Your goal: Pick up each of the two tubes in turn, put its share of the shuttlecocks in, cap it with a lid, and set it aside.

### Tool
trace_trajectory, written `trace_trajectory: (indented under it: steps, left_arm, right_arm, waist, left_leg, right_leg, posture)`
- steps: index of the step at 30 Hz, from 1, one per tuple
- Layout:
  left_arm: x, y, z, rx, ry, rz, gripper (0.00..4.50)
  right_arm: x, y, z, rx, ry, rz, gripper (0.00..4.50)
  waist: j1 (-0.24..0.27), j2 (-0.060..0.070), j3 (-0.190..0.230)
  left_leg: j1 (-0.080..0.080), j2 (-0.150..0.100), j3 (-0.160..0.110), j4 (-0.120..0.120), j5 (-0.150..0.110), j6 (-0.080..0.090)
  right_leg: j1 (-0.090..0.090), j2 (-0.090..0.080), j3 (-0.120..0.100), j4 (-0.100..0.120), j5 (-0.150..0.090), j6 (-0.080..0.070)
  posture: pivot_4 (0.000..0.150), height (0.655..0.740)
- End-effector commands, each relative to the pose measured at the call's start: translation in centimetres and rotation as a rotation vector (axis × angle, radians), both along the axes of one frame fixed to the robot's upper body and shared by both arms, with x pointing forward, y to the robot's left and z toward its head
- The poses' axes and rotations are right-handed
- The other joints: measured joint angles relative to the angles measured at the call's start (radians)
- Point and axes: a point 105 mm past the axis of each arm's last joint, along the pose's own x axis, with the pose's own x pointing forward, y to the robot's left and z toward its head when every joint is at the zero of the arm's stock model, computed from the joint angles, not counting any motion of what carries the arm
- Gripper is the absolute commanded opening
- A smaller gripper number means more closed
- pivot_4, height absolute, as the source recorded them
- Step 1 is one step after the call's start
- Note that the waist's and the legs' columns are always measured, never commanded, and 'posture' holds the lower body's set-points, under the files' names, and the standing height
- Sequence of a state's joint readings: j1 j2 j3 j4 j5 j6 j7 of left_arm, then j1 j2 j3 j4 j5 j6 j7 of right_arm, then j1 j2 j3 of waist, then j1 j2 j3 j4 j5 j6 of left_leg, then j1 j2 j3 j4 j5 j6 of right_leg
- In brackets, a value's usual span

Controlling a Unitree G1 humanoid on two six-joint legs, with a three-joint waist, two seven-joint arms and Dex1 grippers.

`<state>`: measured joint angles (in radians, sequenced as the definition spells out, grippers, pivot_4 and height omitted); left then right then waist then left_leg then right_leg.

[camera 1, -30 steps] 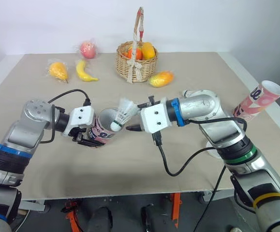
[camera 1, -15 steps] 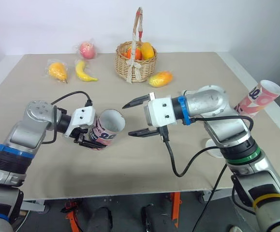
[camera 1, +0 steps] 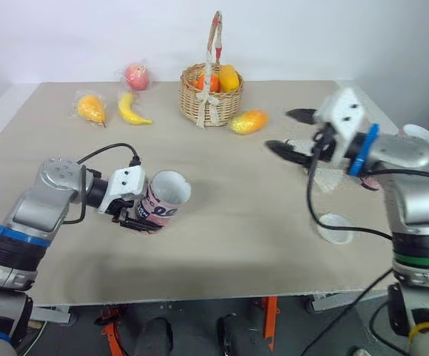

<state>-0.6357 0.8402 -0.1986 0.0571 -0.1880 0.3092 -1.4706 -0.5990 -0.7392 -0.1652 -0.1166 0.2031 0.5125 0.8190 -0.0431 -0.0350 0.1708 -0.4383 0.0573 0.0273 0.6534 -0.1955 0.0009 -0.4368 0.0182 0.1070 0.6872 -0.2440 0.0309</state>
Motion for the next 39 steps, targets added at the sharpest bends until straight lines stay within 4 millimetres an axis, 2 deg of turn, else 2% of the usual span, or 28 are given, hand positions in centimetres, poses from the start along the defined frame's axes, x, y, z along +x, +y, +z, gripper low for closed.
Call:
trace_trajectory:
  steps: [1, 4, 6, 10, 15, 34, 35, 37, 38, 39]
  left_arm:
    - [-0.6, 0.2, 0.0, 0.008, 0.015, -0.01, 3.21]
    - [-0.6, 0.2, -0.1, 0.005, 0.022, -0.012, 3.21]
    - [-0.5, 0.2, -0.2, 0.003, 0.024, -0.01, 3.21]
    - [-0.4, 0.2, -0.5, -0.002, 0.03, -0.004, 3.21]
    - [-0.4, 0.2, -0.9, -0.005, 0.038, 0.001, 3.21]
    - [-0.3, 0.5, -1.3, -0.007, 0.039, 0.025, 3.21]
    - [-0.3, 0.5, -1.3, -0.008, 0.04, 0.026, 3.21]
    - [-0.3, 0.5, -1.2, -0.008, 0.038, 0.029, 3.21]
    - [-0.3, 0.5, -1.2, -0.008, 0.038, 0.03, 3.21]
    - [-0.3, 0.4, -1.2, -0.008, 0.038, 0.031, 3.21]
  right_arm:
    - [-0.8, -3.2, -1.1, -0.006, 0.016, -0.137, 3.93]
    - [-1.1, -6.6, -3.5, -0.005, 0.098, -0.251, 3.93]
    - [-1.4, -8.7, -4.6, 0.007, 0.153, -0.305, 3.93]
    - [-2.2, -10.3, -6.9, 0.032, 0.246, -0.328, 3.93]
    - [-1.5, -9.8, -8.9, 0.085, 0.304, -0.329, 3.93]
    - [3.9, -7.2, -9.8, 0.194, 0.322, -0.308, 3.93]
    - [4.1, -7.2, -9.8, 0.203, 0.318, -0.308, 3.37]
    - [4.3, -7.2, -9.8, 0.209, 0.314, -0.307, 2.69]
    - [4.4, -7.3, -9.9, 0.21, 0.313, -0.306, 2.01]
    - [4.4, -7.3, -9.9, 0.208, 0.312, -0.304, 1.65]
  waist:
    - [-0.002, 0.0, 0.0]
    - [-0.005, 0.003, -0.001]
    - [-0.006, 0.005, 0.0]
    - [-0.005, 0.005, -0.001]
    - [-0.007, 0.006, -0.001]
    - [-0.007, 0.008, -0.001]
    - [-0.007, 0.008, -0.001]
    - [-0.007, 0.008, -0.001]
    - [-0.007, 0.008, -0.001]
    - [-0.007, 0.008, -0.001]
  left_leg:
    - [0.0, 0.0, 0.0, 0.0, 0.0, 0.0]
    - [0.001, -0.001, 0.001, -0.001, -0.001, 0.001]
    - [0.001, -0.001, 0.001, 0.0, -0.001, 0.001]
    - [0.002, -0.002, 0.001, 0.001, -0.001, 0.001]
    - [0.005, -0.002, 0.001, 0.001, 0.0, 0.002]
    - [0.011, -0.003, 0.002, 0.0, 0.0, 0.002]
    - [0.011, -0.003, 0.001, 0.0, 0.0, 0.002]
    - [0.011, -0.003, 0.001, 0.0, 0.0, 0.002]
    - [0.01, -0.003, 0.001, 0.0, 0.0, 0.002]
    - [0.01, -0.003, 0.001, 0.0, 0.0, 0.003]
  right_leg:
    - [0.0, 0.0, 0.0, 0.0, 0.0, 0.0]
    - [0.0, 0.0, 0.002, 0.0, -0.001, 0.001]
    - [0.0, 0.0, 0.003, 0.0, -0.003, 0.008]
    - [0.002, 0.0, 0.004, 0.0, -0.002, 0.01]
    - [0.004, 0.0, 0.004, 0.0, -0.001, 0.01]
    - [0.011, -0.001, 0.005, -0.001, -0.002, 0.01]
    - [0.011, 0.0, 0.004, -0.001, -0.002, 0.01]
    - [0.011, -0.001, 0.004, -0.001, -0.003, 0.01]
    - [0.011, -0.001, 0.004, -0.001, -0.003, 0.01]
    - [0.011, -0.001, 0.004, -0.001, -0.003, 0.01]
  posture:
    - [0.15, 0.74]
    - [0.15, 0.74]
    - [0.15, 0.74]
    - [0.15, 0.74]
    - [0.15, 0.74]
    - [0.15, 0.74]
    - [0.15, 0.74]
    - [0.15, 0.74]
    - [0.15, 0.74]
    - [0.15, 0.74]
